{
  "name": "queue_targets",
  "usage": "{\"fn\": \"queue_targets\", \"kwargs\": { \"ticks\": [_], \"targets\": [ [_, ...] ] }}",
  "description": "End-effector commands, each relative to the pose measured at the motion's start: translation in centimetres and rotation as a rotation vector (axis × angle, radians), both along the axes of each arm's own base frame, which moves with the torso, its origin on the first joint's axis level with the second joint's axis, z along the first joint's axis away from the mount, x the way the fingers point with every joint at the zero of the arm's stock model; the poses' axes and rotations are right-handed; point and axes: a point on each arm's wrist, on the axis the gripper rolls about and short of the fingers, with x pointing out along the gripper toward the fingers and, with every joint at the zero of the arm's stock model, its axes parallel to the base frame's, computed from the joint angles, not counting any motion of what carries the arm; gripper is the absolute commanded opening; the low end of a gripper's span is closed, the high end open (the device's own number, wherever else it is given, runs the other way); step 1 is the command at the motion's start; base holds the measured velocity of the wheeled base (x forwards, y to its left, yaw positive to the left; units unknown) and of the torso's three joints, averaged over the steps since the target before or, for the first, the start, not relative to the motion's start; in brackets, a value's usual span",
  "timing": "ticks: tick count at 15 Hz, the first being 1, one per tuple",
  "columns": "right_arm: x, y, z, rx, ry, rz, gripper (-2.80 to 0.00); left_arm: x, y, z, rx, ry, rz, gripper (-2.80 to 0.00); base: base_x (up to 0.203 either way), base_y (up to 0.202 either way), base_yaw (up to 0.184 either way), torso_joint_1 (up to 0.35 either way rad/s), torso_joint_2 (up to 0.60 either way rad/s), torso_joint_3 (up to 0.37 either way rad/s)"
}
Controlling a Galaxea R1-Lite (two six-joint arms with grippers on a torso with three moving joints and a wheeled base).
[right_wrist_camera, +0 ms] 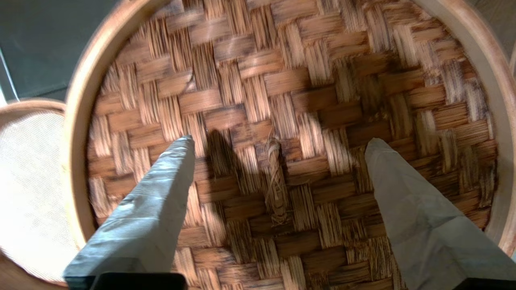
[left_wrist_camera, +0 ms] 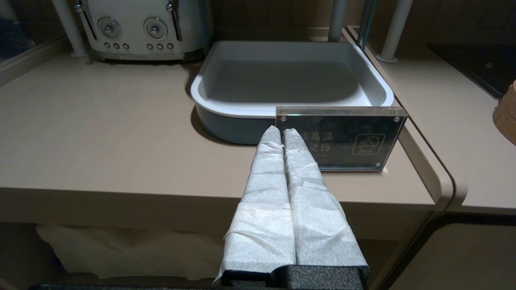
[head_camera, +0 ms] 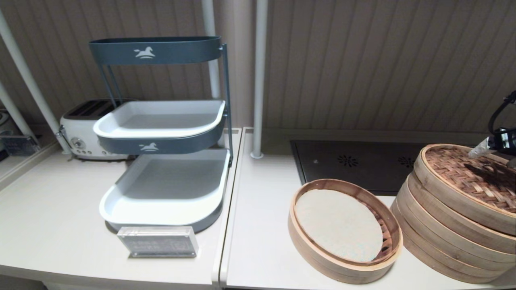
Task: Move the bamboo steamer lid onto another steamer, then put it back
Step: Pick up the steamer
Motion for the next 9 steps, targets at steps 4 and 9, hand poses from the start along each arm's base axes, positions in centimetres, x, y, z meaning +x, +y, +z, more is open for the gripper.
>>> {"fn": "queue_targets", "kwargs": {
  "ticks": [4,9],
  "targets": [
    [-0.68,0.25,-0.65,-0.017,0.037,0.042,0.0,0.2,0.0,-0.77,0.0,0.025,0.0,-2.8,0.0,0.0,0.0,0.0,0.0,0.0],
    [-0.52,0.21,-0.82,-0.023,0.041,0.053,0.0,0.2,0.0,-0.77,0.0,0.025,0.0,-2.8,0.0,0.0,0.0,0.0,0.0,0.0]
  ]
}}
